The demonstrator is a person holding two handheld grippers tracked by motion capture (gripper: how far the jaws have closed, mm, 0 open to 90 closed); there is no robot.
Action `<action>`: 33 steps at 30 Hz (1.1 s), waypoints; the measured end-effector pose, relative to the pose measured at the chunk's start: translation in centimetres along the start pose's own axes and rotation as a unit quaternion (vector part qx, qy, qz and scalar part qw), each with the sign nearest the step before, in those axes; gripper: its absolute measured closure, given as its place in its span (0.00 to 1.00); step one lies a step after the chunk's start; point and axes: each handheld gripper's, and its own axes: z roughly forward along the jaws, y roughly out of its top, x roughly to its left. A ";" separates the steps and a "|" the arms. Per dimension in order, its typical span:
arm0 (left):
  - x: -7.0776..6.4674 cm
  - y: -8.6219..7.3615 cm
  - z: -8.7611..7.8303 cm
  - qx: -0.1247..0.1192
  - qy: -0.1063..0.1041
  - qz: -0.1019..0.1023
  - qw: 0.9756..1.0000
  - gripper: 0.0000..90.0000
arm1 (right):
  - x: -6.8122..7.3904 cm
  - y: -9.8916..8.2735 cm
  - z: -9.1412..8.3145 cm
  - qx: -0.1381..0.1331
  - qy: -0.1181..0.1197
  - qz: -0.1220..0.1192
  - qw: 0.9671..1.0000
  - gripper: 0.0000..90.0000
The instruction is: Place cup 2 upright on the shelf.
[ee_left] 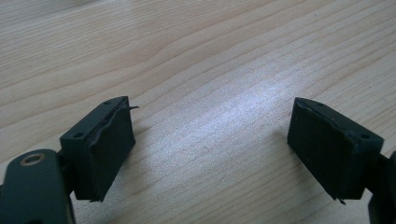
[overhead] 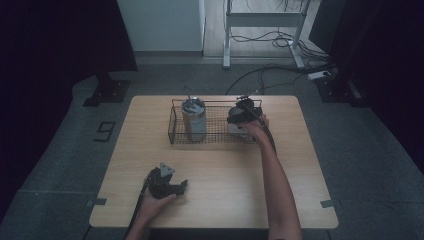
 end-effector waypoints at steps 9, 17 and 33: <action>0.0 0.0 0.0 0.000 0.000 0.000 1.000 0.16 | -0.2 0.1 -1.9 -0.047 -0.007 0.017 0.999 0.02; 0.0 0.0 0.0 0.000 0.000 0.000 1.000 0.16 | -0.2 -0.5 -3.8 -0.094 -0.004 0.019 0.995 0.08; 0.0 0.0 0.0 0.000 0.000 0.000 1.000 0.16 | -0.4 -4.6 -8.0 -0.131 0.019 0.022 0.991 0.12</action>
